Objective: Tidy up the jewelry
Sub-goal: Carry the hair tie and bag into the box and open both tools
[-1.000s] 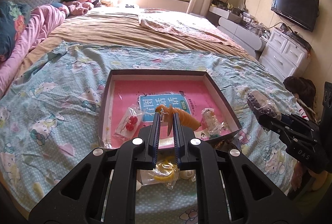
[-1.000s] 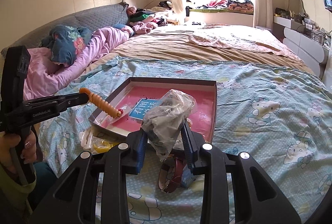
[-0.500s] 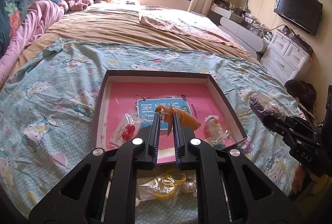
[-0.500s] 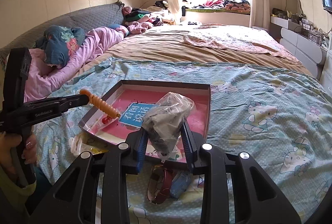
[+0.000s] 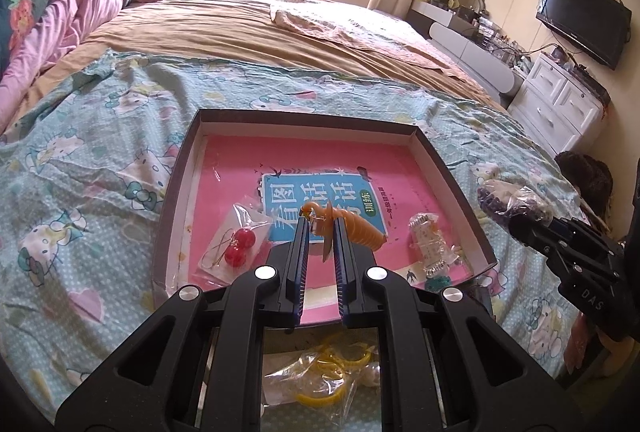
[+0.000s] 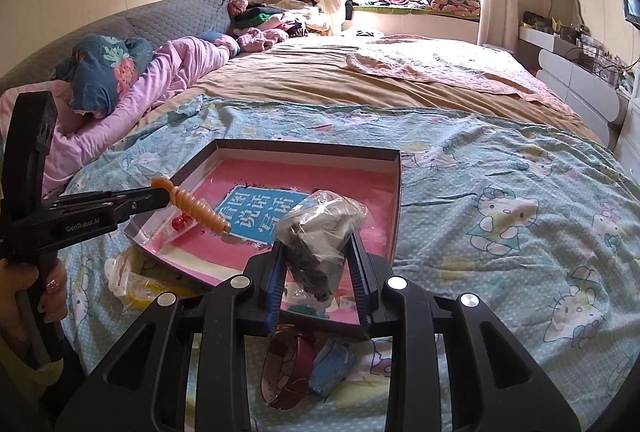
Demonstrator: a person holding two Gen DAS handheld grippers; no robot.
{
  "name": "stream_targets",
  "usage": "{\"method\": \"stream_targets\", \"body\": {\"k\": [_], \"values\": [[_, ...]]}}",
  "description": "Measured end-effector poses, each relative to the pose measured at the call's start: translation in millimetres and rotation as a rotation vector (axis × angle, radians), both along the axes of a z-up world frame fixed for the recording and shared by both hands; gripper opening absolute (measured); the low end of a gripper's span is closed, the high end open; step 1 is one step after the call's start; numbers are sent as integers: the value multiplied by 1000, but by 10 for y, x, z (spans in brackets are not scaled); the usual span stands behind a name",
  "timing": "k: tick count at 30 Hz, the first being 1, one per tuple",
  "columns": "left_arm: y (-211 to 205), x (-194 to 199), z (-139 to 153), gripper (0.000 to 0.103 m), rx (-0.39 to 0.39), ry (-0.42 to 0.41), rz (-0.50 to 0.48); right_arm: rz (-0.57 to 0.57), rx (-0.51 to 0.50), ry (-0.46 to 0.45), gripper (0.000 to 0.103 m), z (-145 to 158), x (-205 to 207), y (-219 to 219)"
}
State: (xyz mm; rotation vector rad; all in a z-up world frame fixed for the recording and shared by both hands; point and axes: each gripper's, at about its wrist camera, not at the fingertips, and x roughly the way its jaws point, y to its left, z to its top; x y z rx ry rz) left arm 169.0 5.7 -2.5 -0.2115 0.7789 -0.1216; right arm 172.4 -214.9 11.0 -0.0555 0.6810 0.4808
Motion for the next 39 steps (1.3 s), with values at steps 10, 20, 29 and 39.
{"method": "stream_targets", "body": {"k": [10,20,29,39], "values": [[11,113,-225,6,-26,40,-17,-24,-41,19,28,-192,165,28],[33,148,-359,6,-38,81,-18,-34,-70,16,28,-290,330,113],[79,132,-431,6,-11,100,0,-45,-102,45,28,-425,492,177],[112,112,-470,6,16,115,5,-52,-106,87,28,-527,455,159]]}}
